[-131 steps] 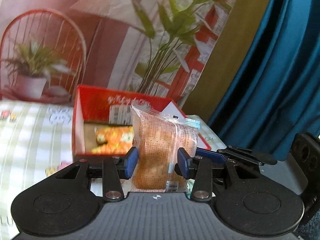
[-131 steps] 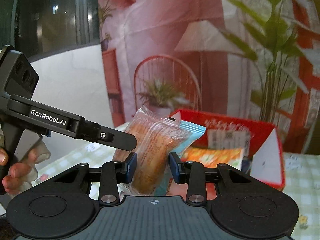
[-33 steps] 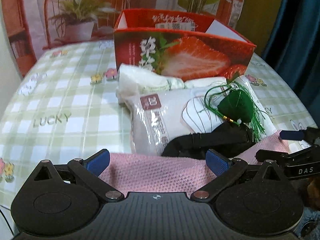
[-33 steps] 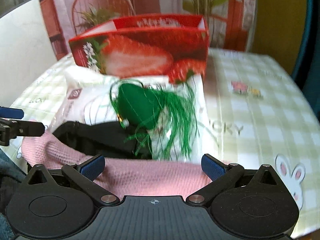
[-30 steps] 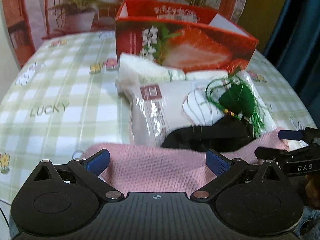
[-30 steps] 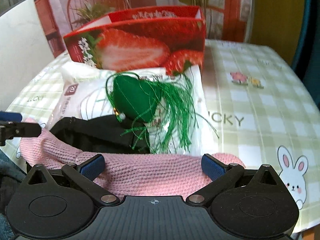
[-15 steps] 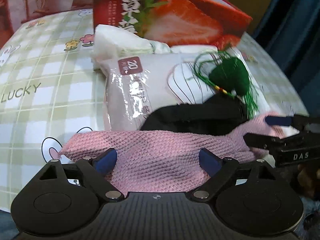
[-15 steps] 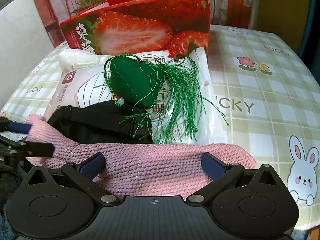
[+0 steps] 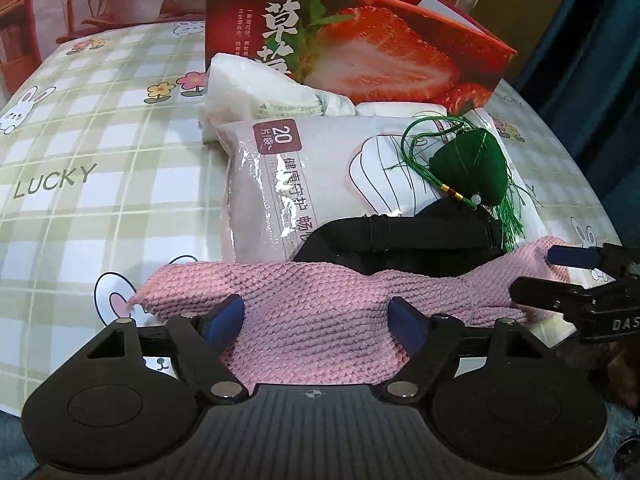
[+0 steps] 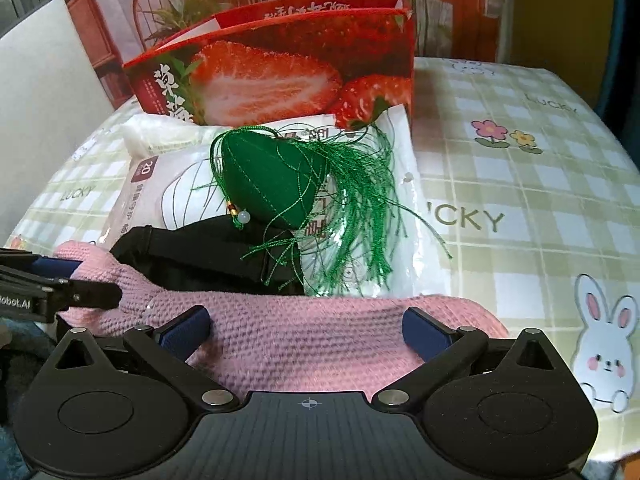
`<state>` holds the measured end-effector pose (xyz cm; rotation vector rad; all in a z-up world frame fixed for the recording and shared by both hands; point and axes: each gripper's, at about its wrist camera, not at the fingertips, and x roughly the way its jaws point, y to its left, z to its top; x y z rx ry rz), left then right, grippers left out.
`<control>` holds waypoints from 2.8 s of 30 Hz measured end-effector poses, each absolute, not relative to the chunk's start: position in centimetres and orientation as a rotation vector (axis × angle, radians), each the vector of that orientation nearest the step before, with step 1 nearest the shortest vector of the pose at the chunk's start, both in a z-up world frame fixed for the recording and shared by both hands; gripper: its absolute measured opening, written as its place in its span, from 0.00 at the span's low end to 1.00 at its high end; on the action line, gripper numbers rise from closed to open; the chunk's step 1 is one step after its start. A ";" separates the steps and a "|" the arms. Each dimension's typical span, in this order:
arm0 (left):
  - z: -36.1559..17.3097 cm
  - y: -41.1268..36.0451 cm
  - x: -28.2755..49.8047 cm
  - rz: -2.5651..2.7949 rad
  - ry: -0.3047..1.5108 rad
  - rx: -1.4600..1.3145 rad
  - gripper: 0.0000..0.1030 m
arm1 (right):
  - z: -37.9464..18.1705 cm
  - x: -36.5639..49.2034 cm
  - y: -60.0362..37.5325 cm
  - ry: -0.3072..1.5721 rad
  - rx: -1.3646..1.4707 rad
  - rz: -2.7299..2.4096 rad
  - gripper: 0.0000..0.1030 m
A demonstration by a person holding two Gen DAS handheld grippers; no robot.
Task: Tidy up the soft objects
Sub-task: 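Lower both tools onto the pink knitted cloth and close their fingers on it, then lift the pink cloth with both tools and carry it over the box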
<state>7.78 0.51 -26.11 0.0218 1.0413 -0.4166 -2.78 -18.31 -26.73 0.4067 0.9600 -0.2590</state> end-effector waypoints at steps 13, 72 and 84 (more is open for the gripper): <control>-25.0 -0.1 6.6 -0.472 0.969 0.035 0.35 | -27.3 -3.2 -18.0 0.993 0.406 -0.254 0.86; -11.5 -2.5 22.9 -0.461 0.491 0.090 0.25 | -14.5 10.1 -26.4 0.395 0.190 -0.211 0.23; -17.6 -4.9 29.1 -0.379 0.758 0.156 0.25 | -21.0 15.4 -29.6 0.604 0.275 -0.237 0.22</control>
